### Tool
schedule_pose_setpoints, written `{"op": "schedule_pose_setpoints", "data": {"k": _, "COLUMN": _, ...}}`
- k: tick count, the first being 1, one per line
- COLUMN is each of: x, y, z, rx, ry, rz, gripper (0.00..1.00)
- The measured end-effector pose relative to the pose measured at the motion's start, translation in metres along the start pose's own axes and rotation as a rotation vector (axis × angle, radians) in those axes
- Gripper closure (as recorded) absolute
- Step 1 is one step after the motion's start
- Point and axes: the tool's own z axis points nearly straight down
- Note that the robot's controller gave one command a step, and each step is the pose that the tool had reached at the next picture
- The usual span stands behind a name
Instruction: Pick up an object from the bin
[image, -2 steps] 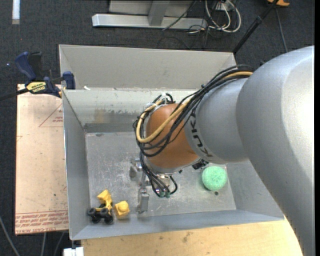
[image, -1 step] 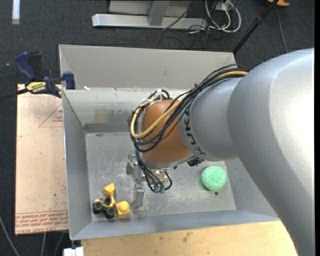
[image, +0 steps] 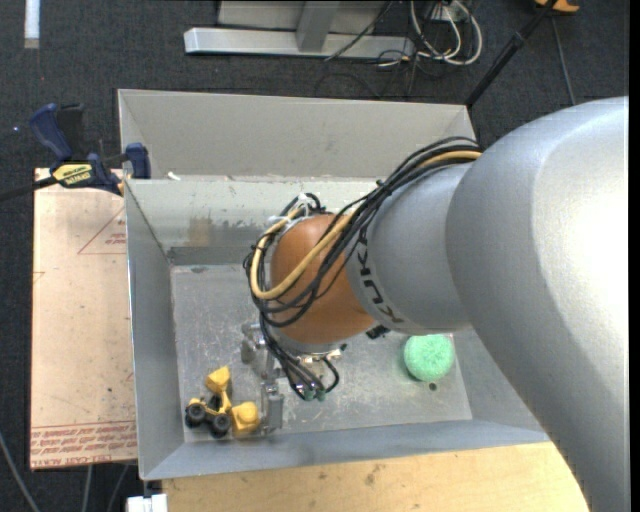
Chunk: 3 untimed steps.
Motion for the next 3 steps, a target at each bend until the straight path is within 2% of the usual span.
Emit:
{"op": "schedule_pose_setpoints", "data": {"k": 1, "x": 0.008, "y": 0.022, "z": 0.000, "rx": 0.000, "ry": -0.004, "rz": -0.182, "gripper": 0.00}}
{"op": "schedule_pose_setpoints", "data": {"k": 2, "x": 0.014, "y": 0.029, "z": 0.000, "rx": -0.001, "ry": -0.006, "rz": 0.002, "gripper": 0.00}}
{"op": "schedule_pose_setpoints", "data": {"k": 3, "x": 0.007, "y": 0.048, "z": 0.000, "rx": -0.001, "ry": -0.006, "rz": -0.275, "gripper": 0.00}}
